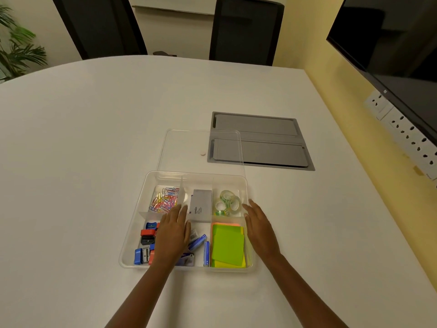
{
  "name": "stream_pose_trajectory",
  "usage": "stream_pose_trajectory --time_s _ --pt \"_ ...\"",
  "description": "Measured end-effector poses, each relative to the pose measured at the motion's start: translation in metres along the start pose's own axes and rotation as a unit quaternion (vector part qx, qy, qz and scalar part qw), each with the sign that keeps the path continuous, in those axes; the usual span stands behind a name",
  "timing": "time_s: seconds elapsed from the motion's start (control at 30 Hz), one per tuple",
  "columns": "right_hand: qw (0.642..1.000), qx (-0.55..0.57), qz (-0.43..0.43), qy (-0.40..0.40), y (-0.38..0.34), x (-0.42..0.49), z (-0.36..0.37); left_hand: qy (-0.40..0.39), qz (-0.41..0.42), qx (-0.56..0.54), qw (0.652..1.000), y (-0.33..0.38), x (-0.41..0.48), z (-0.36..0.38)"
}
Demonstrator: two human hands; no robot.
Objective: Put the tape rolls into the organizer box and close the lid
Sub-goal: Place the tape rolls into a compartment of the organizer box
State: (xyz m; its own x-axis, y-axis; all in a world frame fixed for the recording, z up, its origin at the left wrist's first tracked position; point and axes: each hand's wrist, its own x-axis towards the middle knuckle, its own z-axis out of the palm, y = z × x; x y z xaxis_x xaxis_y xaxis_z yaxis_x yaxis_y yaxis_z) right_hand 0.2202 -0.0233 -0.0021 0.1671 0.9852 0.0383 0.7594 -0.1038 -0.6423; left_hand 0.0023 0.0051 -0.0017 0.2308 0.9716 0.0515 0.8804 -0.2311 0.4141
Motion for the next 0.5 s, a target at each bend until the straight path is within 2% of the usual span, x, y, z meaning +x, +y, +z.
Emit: stream_pose_trajectory --time_s 0.07,0.23,0.37,0.5 --pt "0.998 -0.062 -0.031 -0.009 -0.004 0.014 -0.001 -0.032 -0.003 0.017 0.999 -0.003 0.008 0.002" --pt "0.976 -0.177 -0.077 -0.096 -0.018 0.056 0.004 -0.081 0.001 0.050 0.995 -0.014 0.024 0.009" --pt "0.941 -0.269 -0.084 -0.189 -0.021 0.076 0.016 -0.067 0.006 0.038 0.997 -0.012 0.023 0.011" --pt "0.931 -0.300 -0.068 -0.196 -0.019 0.081 0.020 -0.062 0.010 0.049 0.997 -0.011 0.024 0.012"
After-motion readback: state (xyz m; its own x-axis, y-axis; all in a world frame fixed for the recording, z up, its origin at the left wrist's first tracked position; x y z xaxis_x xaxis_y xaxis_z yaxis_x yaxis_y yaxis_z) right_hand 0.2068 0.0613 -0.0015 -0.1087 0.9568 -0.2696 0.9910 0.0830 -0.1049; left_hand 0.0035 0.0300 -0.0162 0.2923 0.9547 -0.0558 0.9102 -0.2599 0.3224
